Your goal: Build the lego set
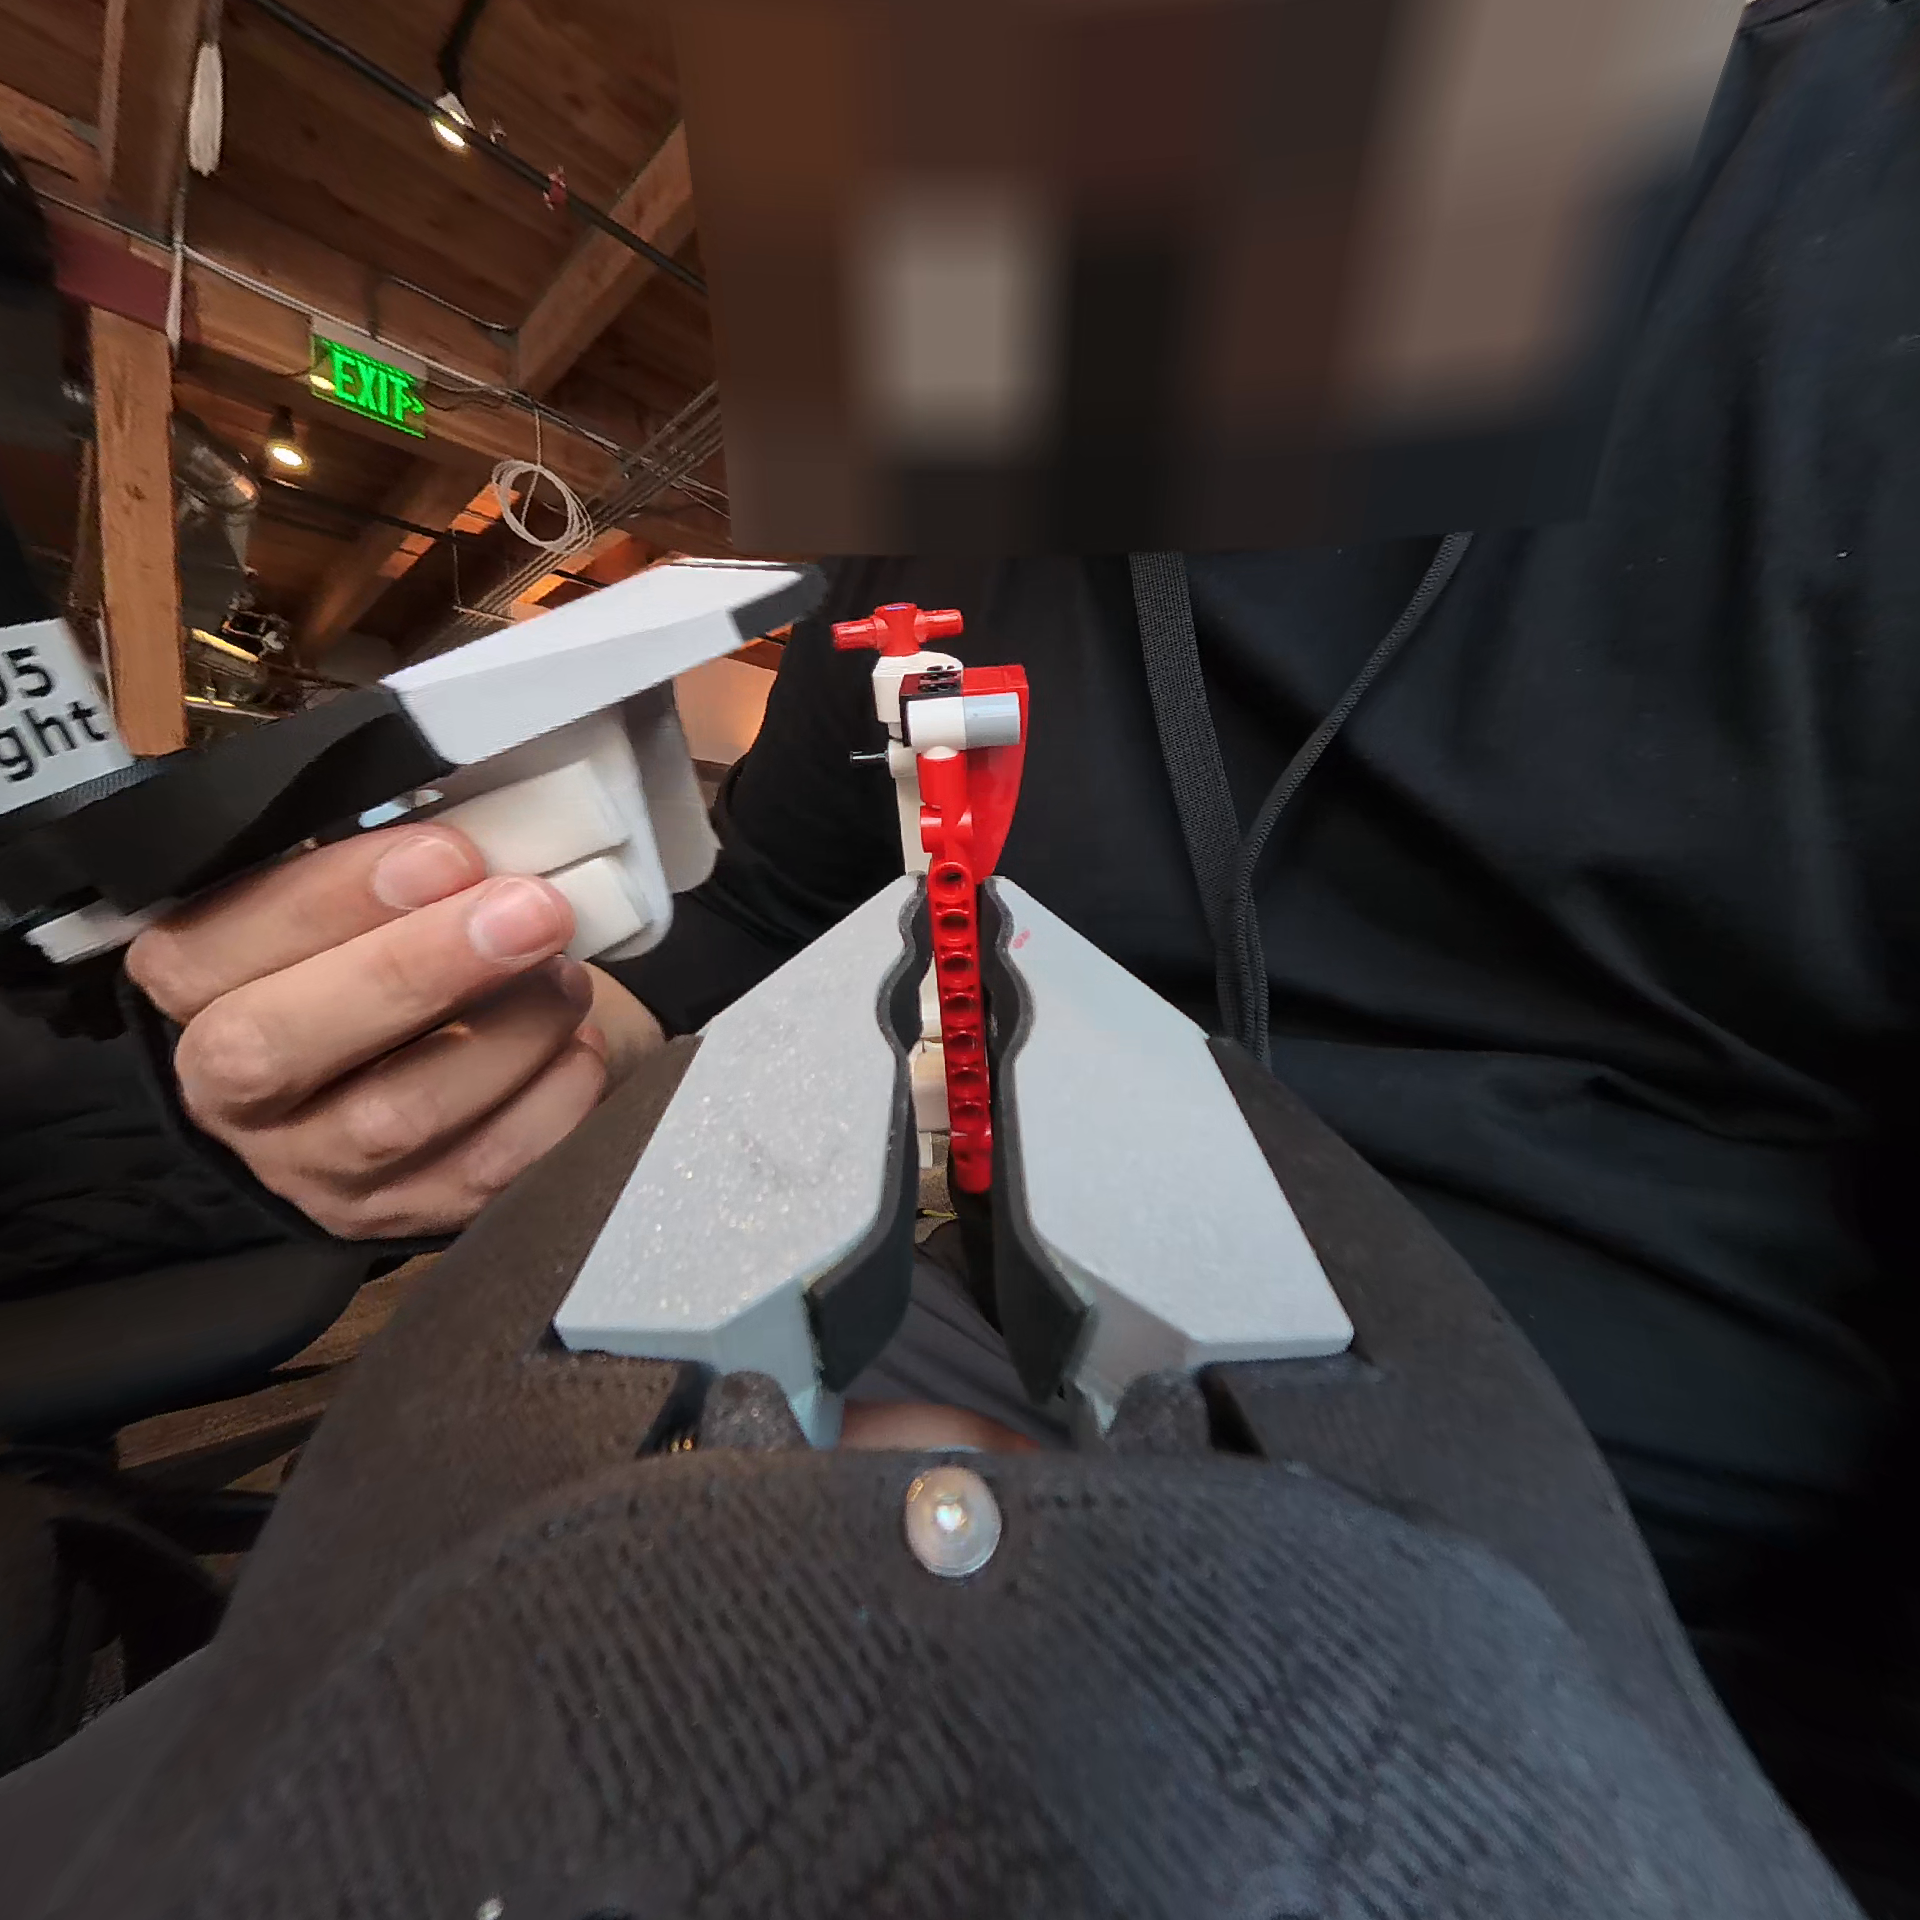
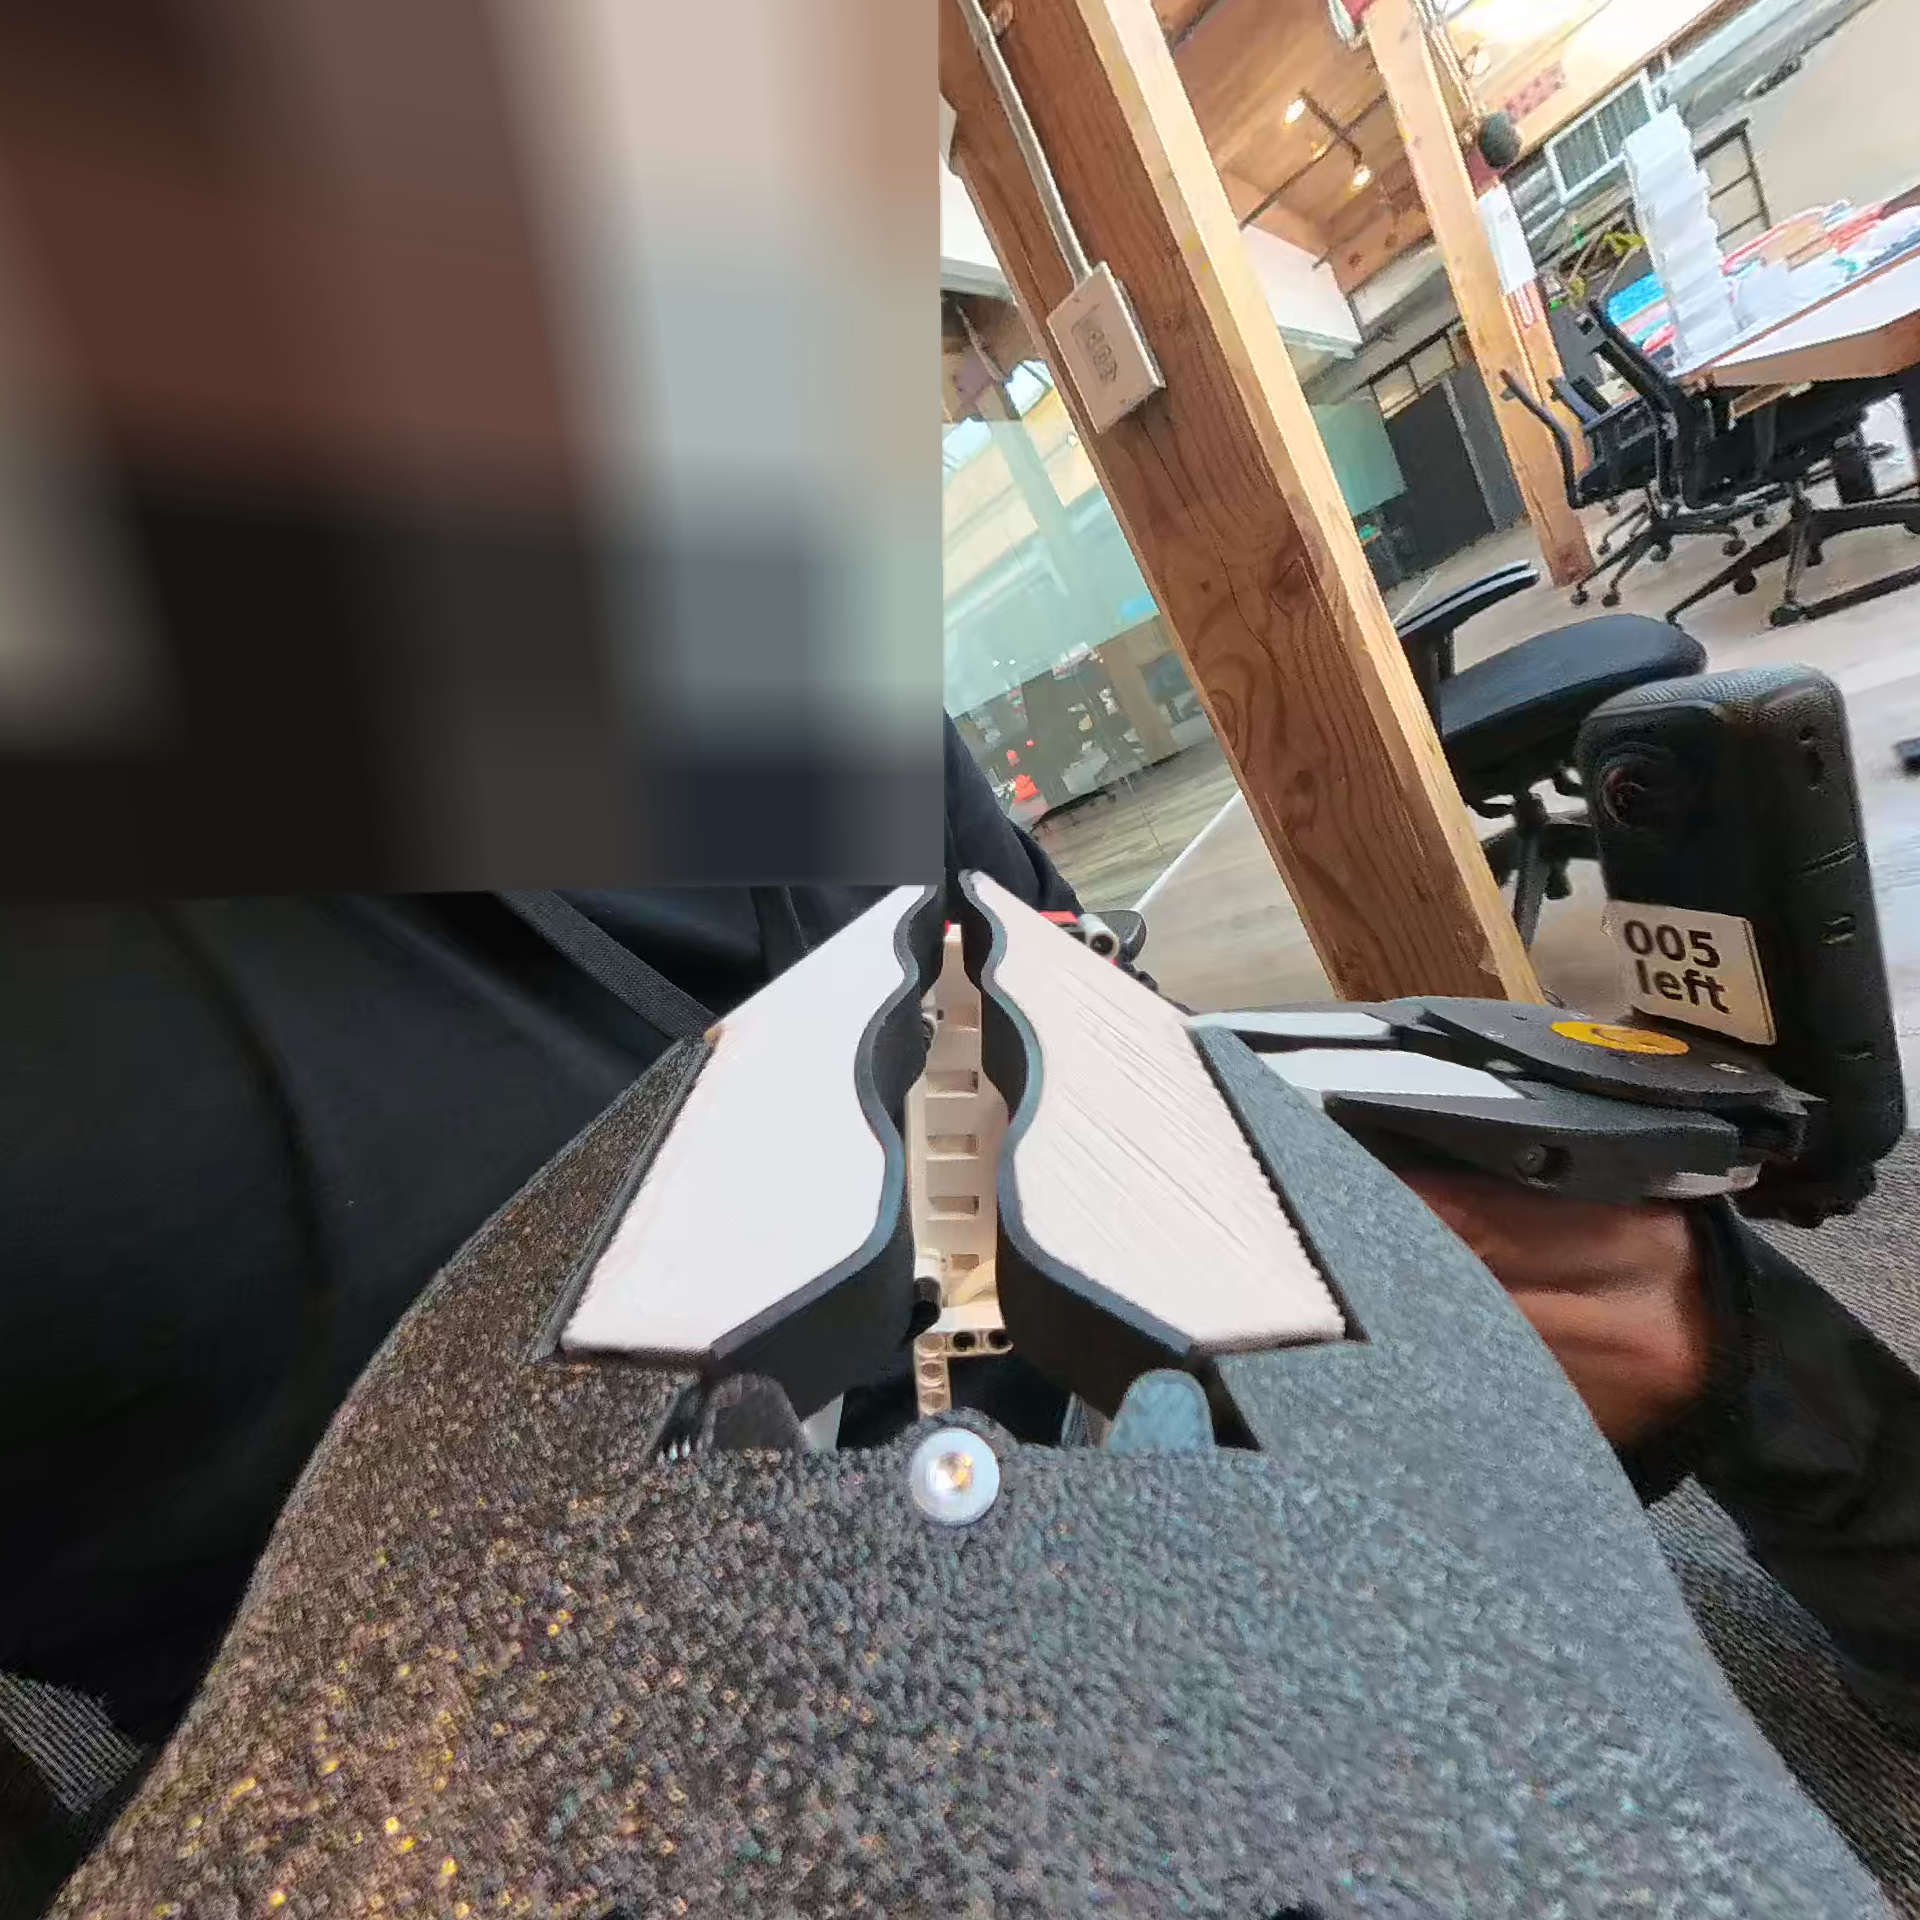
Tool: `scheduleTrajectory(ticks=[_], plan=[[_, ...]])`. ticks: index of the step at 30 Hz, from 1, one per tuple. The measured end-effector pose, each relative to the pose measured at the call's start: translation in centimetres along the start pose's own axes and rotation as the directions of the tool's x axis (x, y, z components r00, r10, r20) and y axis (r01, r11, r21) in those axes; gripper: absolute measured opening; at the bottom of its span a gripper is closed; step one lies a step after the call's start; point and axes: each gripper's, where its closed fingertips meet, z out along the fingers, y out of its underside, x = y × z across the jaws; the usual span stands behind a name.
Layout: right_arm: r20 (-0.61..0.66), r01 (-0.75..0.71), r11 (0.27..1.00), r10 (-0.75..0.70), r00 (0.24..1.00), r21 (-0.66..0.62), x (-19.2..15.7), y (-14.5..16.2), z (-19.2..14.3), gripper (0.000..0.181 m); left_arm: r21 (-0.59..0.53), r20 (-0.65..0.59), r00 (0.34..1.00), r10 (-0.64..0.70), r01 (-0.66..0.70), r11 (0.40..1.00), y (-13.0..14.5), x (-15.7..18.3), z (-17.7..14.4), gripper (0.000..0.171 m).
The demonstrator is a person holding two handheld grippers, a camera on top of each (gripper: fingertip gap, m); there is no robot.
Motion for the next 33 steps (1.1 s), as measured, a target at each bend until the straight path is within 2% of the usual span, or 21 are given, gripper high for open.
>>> scheduleTrajectory(ticks=[33], plan=[[0.14,-0.062,0.998,0.062,0.988,0.0,-1.1,1.1,0.6,0.005,0.0,0.0,1.0,0.018,-0.018,1.0,0.1,-0.2,0.0,0.005]])
